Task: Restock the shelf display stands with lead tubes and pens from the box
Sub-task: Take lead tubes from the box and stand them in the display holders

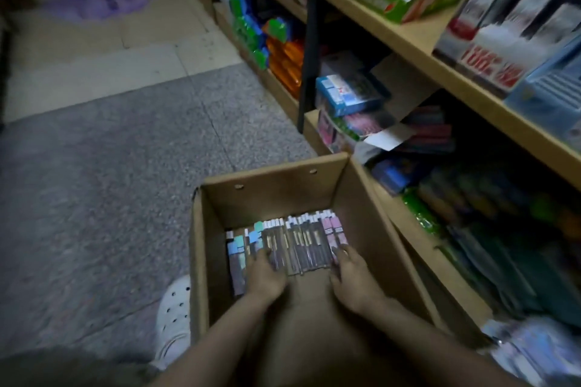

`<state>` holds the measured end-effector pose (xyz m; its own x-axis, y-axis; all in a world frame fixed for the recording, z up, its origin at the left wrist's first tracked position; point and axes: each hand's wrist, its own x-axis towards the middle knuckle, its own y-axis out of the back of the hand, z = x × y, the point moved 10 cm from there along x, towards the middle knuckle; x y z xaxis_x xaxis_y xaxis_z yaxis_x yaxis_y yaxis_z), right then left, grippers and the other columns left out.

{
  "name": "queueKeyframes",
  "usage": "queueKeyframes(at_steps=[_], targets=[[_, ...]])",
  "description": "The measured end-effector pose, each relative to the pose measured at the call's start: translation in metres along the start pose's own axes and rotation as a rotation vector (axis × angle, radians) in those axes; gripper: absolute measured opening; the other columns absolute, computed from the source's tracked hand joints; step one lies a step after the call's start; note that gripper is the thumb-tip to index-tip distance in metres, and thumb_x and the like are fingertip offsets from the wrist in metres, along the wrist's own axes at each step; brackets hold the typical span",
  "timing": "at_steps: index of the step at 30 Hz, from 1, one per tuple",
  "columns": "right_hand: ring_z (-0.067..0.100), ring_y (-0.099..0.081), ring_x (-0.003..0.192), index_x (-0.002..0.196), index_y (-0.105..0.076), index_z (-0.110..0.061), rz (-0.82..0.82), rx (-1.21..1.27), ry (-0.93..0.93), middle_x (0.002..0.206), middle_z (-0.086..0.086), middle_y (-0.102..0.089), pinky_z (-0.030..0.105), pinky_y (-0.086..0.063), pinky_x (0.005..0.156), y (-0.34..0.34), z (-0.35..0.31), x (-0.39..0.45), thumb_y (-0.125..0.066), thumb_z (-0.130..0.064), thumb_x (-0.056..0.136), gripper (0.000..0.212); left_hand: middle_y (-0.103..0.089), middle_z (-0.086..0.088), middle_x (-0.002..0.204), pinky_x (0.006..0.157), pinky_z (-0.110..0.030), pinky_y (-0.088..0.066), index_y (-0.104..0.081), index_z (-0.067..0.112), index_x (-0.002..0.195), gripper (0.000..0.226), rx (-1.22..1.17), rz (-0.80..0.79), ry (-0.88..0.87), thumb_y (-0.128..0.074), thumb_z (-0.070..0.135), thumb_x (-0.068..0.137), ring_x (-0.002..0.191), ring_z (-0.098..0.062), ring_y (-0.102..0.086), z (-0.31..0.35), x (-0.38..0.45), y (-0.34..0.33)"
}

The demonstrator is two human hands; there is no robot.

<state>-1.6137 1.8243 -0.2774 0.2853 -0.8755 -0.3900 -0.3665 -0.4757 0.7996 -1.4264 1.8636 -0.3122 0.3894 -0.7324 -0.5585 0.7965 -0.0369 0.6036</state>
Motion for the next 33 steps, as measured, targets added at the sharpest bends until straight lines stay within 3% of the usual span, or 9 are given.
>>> queueKeyframes(at_steps=[4,7,11,17,21,26,27,30,33], targets=[[0.025,0.001,0.15,0.154,-0.003,-0.009,-0.042,-0.225,-0.017,0.162,0.012,0.001,0.032,-0.001,0.121,-0.033,0.015,0.025,-0.042,-0.03,0.098,0.072,0.004,-0.008,0.161,0.117,-0.043,-0.019,-0.013,0.021,0.152,0.074,0.067,0.069,0.106,-0.058,0.027,0.093,0.148,-0.032,-0.001,-0.022,0.001,-0.016],[0.027,0.006,0.15,0.154,-0.001,-0.008,0.005,-0.266,-0.043,0.162,0.014,0.003,0.036,-0.002,0.122,-0.038,0.022,0.047,-0.044,-0.033,0.097,0.076,0.015,-0.009,0.161,0.119,-0.043,-0.012,0.002,0.021,0.153,0.085,0.146,0.075,0.134,-0.058,0.03,0.093,0.148,-0.032,0.009,-0.026,0.014,-0.02],[0.029,0.004,0.15,0.154,0.002,-0.004,-0.002,-0.265,-0.095,0.162,0.016,0.002,0.038,-0.004,0.122,-0.05,0.032,0.067,-0.049,-0.037,0.095,0.084,0.014,-0.01,0.161,0.12,-0.043,-0.006,0.002,0.017,0.154,0.083,0.238,0.084,0.111,-0.053,0.033,0.094,0.148,-0.033,0.01,-0.025,0.035,-0.023],[0.022,0.012,0.149,0.155,0.003,-0.009,0.008,-0.263,-0.092,0.163,0.009,0.008,0.04,-0.002,0.12,-0.066,0.033,0.056,-0.035,-0.04,0.099,0.075,0.013,-0.005,0.162,0.121,-0.045,0.0,0.008,0.012,0.154,0.082,0.341,0.1,0.084,-0.045,0.039,0.097,0.147,-0.033,0.015,-0.028,0.04,-0.034],[0.024,0.01,0.15,0.154,0.006,-0.006,-0.047,-0.314,-0.053,0.162,0.012,0.009,0.037,-0.001,0.122,-0.071,0.031,0.042,-0.031,-0.036,0.1,0.072,0.014,-0.003,0.162,0.121,-0.043,-0.008,0.008,0.009,0.153,0.083,0.324,0.086,0.022,-0.047,0.032,0.096,0.147,-0.03,0.016,-0.029,0.022,-0.049],[0.017,0.004,0.15,0.156,-0.008,-0.017,-0.034,-0.239,0.058,0.163,0.003,0.006,0.033,-0.003,0.12,-0.063,0.019,0.039,-0.037,-0.028,0.099,0.064,0.004,0.004,0.163,0.117,-0.022,-0.003,-0.008,0.015,0.155,0.073,0.117,0.154,-0.169,-0.049,0.017,0.094,0.149,-0.014,0.007,-0.015,-0.003,-0.05],[0.017,0.002,0.15,0.155,-0.011,-0.018,-0.003,-0.208,0.058,0.163,0.002,0.005,0.032,-0.007,0.121,-0.059,0.019,0.041,-0.038,-0.025,0.099,0.064,0.003,0.004,0.162,0.118,-0.023,-0.005,-0.01,0.016,0.155,0.073,0.095,0.183,-0.179,-0.05,0.016,0.094,0.148,-0.013,0.006,-0.014,-0.005,-0.046],[0.022,-0.003,0.15,0.156,-0.005,-0.022,0.035,-0.15,-0.009,0.163,0.007,0.002,0.033,-0.016,0.12,-0.052,0.026,0.051,-0.044,-0.025,0.098,0.07,0.006,0.001,0.163,0.121,-0.035,-0.016,-0.011,0.017,0.154,0.071,0.062,0.221,-0.067,-0.05,0.02,0.096,0.149,-0.019,0.005,-0.027,0.002,-0.035],[0.027,-0.005,0.15,0.156,-0.003,-0.023,-0.006,-0.161,-0.087,0.162,0.012,0.002,0.035,-0.015,0.121,-0.056,0.036,0.056,-0.047,-0.032,0.098,0.073,0.007,-0.001,0.163,0.118,-0.033,-0.01,-0.007,0.014,0.154,0.067,0.088,0.151,0.034,-0.044,0.026,0.1,0.149,-0.025,0.007,-0.041,0.014,-0.039]])
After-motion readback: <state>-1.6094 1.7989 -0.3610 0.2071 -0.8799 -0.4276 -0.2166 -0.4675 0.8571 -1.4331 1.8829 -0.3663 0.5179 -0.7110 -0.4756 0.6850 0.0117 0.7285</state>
